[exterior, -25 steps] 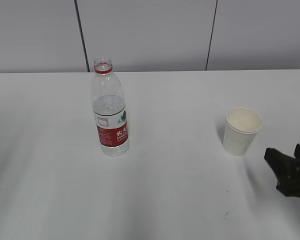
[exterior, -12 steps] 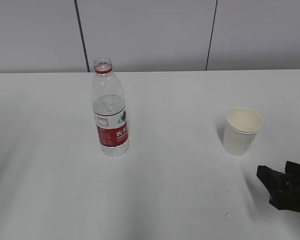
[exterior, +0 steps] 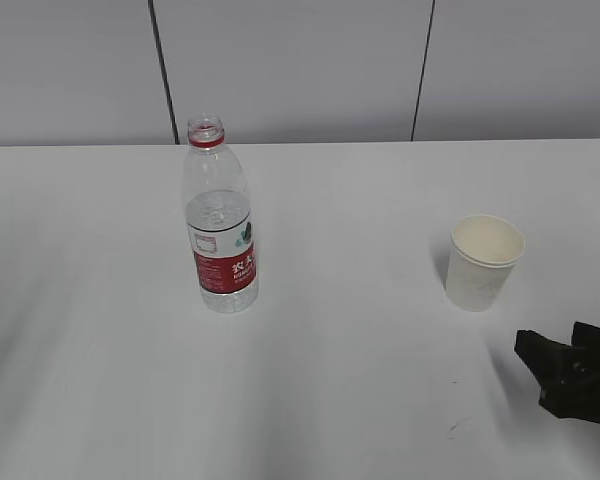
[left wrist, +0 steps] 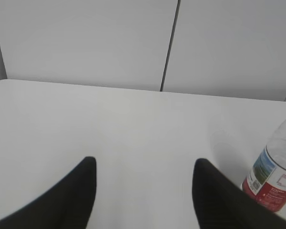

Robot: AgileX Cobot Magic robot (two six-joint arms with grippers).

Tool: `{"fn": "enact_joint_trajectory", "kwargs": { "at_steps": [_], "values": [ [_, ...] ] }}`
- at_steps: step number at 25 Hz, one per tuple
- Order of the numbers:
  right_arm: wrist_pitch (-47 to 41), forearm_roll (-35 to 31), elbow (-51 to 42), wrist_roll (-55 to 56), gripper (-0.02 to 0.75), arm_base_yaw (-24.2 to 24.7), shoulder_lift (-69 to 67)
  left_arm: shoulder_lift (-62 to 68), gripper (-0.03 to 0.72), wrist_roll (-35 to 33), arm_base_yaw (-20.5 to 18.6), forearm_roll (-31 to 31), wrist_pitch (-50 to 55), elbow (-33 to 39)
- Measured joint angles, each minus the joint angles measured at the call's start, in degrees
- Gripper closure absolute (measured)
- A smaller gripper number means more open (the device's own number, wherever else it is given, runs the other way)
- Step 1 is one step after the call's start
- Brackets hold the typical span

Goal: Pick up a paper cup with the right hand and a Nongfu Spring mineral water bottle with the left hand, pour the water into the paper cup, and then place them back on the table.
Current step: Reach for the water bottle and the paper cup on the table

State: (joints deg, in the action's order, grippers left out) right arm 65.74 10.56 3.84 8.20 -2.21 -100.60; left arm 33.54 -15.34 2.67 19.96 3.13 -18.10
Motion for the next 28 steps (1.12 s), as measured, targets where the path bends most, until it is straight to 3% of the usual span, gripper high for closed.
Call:
{"fn": "enact_joint_trajectory", "kwargs": {
  "at_steps": [4, 8, 14, 20, 25, 28],
  "values": [
    [0.09, 0.00, 0.00, 1.81, 0.227, 0.00, 0.00, 0.15, 0.295, -0.04, 2.56, 0.16, -1.51, 1.25],
    [0.09, 0.00, 0.00, 2.60, 0.226, 0.00, -1.16, 3.98, 0.295, -0.07, 7.54, 0.16, -4.28, 1.25],
    [0.09, 1.32, 0.07, 2.74, 0.227, 0.00, -3.56, 16.40, 0.295, -0.15, 15.42, -3.90, -16.70, 1.25],
    [0.09, 1.66, 0.12, 2.78, 0.227, 0.00, -4.15, 29.16, 0.295, 0.57, 18.56, -4.43, -30.35, 1.25],
    [0.13, 1.76, 1.21, 2.78, 0.220, 0.00, -4.13, 35.79, 0.295, 7.78, 19.86, -6.57, -40.98, 1.25],
    [0.23, 1.88, 2.14, 2.78, 0.167, 0.00, -4.13, 38.22, 0.295, 11.11, 19.93, -10.49, -44.51, 1.25]
  ]
}}
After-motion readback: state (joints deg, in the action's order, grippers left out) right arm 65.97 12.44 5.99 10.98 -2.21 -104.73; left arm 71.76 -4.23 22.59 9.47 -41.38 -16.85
